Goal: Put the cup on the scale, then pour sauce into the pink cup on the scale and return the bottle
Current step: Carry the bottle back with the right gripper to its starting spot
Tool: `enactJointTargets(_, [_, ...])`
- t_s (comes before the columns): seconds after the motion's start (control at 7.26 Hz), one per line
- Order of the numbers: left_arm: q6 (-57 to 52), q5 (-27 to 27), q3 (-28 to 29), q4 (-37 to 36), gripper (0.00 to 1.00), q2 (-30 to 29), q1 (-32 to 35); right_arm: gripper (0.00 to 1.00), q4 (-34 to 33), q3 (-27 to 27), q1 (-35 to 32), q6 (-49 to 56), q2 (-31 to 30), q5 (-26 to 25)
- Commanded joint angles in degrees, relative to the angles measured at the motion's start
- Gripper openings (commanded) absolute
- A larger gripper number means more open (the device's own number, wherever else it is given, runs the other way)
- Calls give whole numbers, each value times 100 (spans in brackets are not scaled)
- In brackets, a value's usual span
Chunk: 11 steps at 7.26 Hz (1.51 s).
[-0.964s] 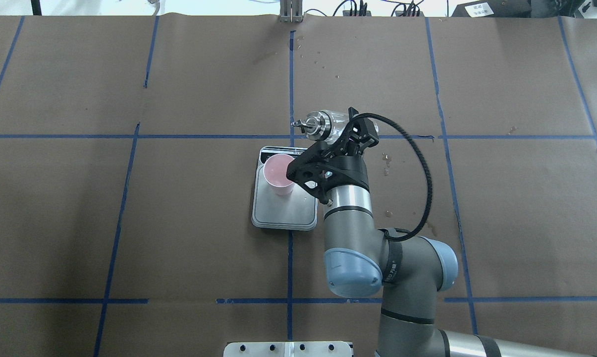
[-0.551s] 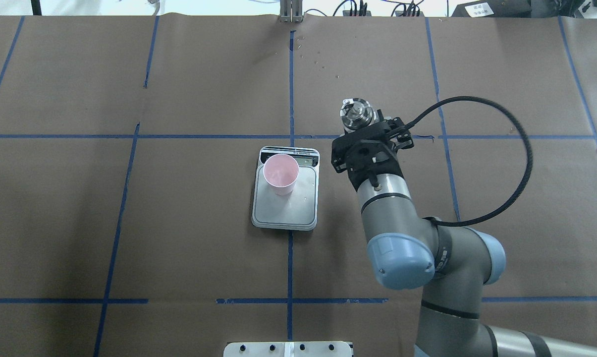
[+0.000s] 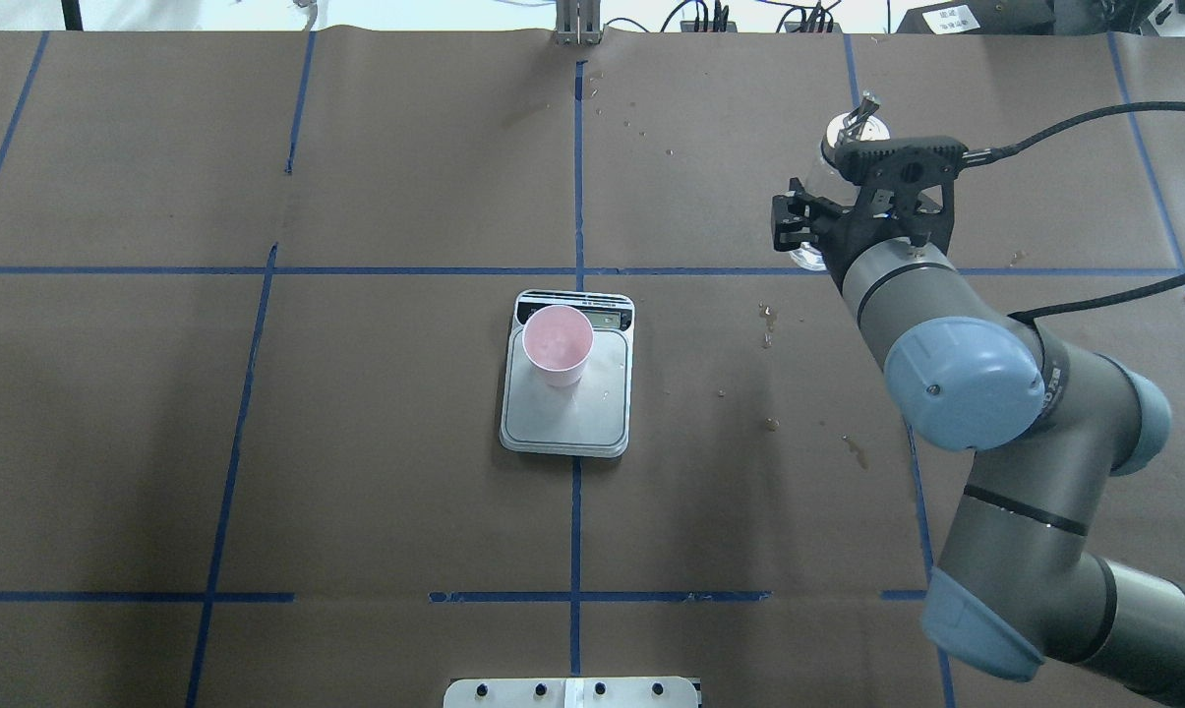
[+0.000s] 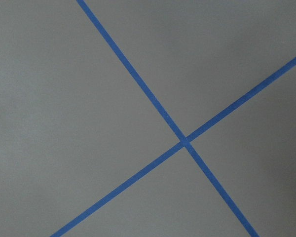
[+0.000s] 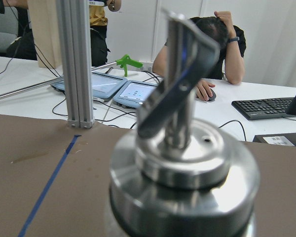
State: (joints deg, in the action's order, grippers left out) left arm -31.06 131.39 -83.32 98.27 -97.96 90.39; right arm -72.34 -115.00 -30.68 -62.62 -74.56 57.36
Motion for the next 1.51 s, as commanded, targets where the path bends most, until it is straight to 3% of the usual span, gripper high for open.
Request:
enactJointTargets(0.0, [3,-8,-140,-10,100,-3,31,0,-412,144,-324,-893,-356,459])
enactJointTargets(0.14, [3,-17,-236,-10,100,-3,31,0,-412,206,-316,-1440,-357,634])
enactJointTargets(0.55, [3,-17,-255,-19,100,-3,49,0,-343,417,-298,-1734,-645,636])
enactJointTargets(0.69, [3,-17,-255,-19,100,-3,57,0,-325,365,-202,-1962,-847,497])
enactJointTargets(1.1, [3,-17,-255,-19,100,-3,57,0,-325,329,649,-2323,-1016,-609])
enactJointTargets(1.38, [3,-17,-255,-19,100,-3,57,0,-342,364,739,-2342,-1043,-683])
